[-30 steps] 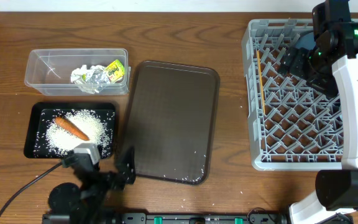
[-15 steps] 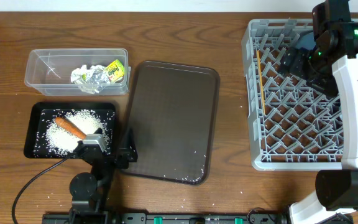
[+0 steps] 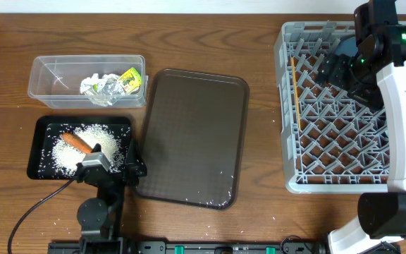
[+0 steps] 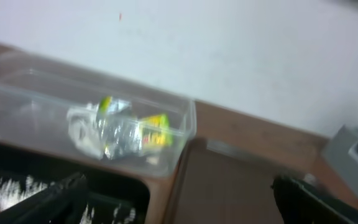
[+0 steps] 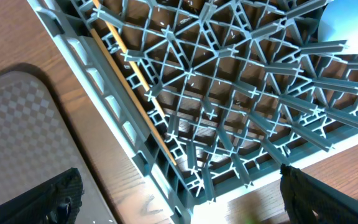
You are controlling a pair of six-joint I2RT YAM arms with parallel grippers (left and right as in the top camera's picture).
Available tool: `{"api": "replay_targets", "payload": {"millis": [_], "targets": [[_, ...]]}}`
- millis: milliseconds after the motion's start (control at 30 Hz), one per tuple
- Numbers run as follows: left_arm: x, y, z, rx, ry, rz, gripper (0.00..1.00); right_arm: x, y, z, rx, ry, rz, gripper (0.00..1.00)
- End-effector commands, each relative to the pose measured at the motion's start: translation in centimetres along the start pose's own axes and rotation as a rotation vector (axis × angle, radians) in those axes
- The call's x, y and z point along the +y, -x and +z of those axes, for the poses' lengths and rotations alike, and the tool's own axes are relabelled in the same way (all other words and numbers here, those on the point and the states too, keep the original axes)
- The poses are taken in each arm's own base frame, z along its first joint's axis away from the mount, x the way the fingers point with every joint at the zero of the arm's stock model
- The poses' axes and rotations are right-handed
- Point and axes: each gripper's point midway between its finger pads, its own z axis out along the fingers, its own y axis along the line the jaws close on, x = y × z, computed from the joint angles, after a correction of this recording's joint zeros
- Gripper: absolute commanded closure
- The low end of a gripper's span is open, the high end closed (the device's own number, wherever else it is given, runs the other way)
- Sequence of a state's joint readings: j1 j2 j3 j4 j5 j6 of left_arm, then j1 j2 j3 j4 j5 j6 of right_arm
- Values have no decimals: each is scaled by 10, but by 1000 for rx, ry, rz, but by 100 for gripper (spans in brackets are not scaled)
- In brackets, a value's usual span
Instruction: Sort waste into correct bins and load items into the dishwasher rack
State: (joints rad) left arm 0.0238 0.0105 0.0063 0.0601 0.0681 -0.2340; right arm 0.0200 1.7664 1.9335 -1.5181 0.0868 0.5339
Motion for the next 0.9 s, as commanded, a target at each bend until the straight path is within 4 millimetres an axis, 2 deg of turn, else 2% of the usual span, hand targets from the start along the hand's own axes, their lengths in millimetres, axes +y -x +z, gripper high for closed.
{"api": "replay_targets", "payload": {"millis": [0, 167, 867], "targets": [[11, 8, -1, -40, 59, 16, 3, 0, 0, 1, -2, -14, -6, 1], [26, -26, -3, 97, 128, 19, 3, 0, 0, 1, -2, -14, -6, 1], [26, -26, -3, 96, 128, 18, 3, 0, 0, 1, -2, -14, -6, 1]]}}
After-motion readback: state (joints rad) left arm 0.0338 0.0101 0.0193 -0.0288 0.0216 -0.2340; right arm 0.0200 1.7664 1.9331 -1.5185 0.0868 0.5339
